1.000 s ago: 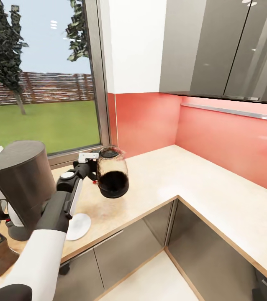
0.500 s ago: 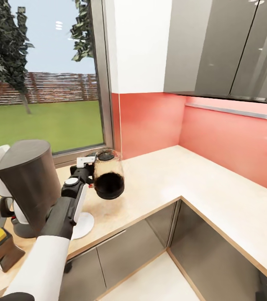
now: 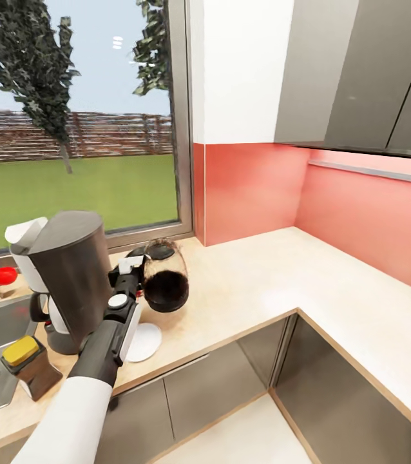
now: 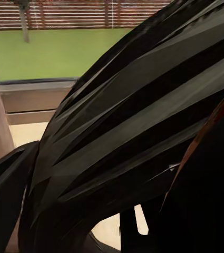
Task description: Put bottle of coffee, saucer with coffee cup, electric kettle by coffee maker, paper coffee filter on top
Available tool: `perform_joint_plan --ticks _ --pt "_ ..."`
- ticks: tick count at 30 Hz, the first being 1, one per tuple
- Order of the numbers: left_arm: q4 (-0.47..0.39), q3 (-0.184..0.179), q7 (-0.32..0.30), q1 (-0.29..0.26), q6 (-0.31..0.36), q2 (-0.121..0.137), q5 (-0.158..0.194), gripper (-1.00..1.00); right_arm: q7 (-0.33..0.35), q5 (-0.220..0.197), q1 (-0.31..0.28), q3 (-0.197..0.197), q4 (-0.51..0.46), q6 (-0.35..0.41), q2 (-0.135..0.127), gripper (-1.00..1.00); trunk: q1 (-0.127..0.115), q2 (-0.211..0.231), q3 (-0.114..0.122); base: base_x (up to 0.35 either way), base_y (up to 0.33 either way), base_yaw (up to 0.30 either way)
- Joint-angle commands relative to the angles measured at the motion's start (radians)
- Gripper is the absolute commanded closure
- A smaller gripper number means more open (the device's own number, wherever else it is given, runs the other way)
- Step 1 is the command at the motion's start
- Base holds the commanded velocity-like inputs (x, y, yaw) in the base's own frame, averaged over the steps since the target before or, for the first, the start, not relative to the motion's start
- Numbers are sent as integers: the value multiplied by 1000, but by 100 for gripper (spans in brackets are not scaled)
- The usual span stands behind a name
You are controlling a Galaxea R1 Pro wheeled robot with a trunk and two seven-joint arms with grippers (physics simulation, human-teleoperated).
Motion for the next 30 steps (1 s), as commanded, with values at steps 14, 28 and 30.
perform_joint_plan --ticks 14,28,30 --pt "0 -12 -1 22 4 -7 -12 100 2 9 -1 -9 1 -4 -1 -100 1 -2 -2 52 -87 122" --pt "2 -14 -1 43 2 -7 -1 100 2 9 -1 -6 1 -5 -2 -100 1 -2 -2 123 0 5" --pt "2 -14 0 43 2 -6 -1 100 2 9 -1 -6 1 -5 -2 -100 1 -2 -2 326 0 0"
